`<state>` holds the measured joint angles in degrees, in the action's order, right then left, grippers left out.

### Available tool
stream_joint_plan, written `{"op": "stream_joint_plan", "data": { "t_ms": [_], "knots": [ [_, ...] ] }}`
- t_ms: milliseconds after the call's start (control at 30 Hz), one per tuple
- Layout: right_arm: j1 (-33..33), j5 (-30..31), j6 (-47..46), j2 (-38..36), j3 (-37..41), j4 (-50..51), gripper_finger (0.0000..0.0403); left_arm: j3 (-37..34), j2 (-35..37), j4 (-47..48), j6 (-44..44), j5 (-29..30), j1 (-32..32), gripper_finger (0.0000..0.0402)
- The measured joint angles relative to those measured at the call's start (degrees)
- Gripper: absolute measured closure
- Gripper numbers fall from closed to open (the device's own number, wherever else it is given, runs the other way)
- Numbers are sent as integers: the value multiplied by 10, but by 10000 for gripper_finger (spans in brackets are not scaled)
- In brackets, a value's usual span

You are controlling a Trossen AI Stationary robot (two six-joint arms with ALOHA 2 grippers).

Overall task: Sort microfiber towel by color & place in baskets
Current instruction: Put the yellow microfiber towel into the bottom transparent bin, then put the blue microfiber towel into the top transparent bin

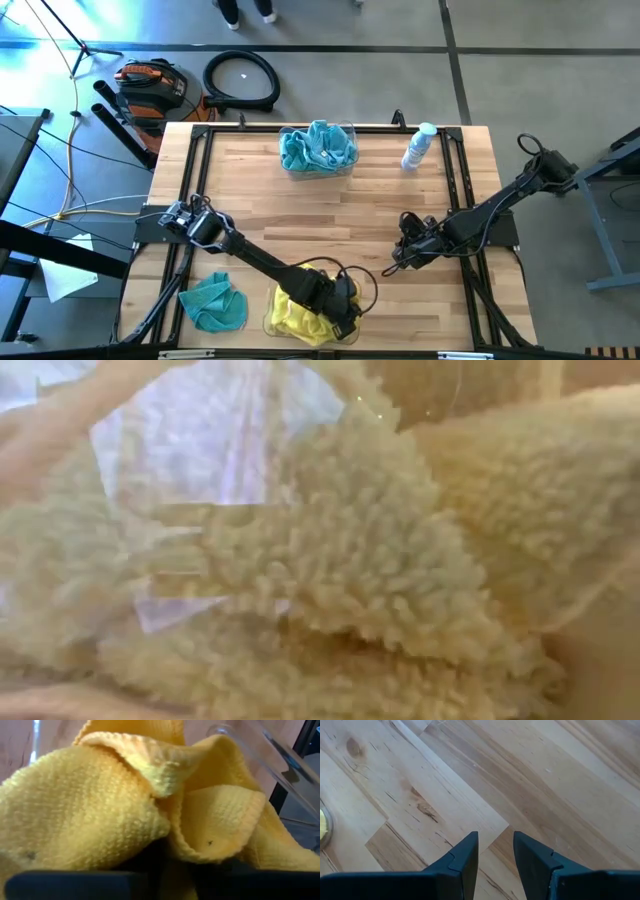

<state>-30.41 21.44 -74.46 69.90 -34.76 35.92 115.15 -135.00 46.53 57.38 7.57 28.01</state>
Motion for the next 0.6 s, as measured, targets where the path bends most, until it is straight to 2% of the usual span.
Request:
{"op": "stream_joint_plan", "data": {
  "t_ms": [200, 367, 600],
  "knots": [
    [0, -3, 0, 0, 0, 0, 285, -2, 7, -8, 2, -4, -5, 290],
    [0, -3, 8, 0, 0, 1, 285, -4, 36, -1, 36, 11, -8, 293],
    [0, -3, 8, 0, 0, 2, 285, -3, 96, 26, 36, 68, -1, 300]
  ]
}}
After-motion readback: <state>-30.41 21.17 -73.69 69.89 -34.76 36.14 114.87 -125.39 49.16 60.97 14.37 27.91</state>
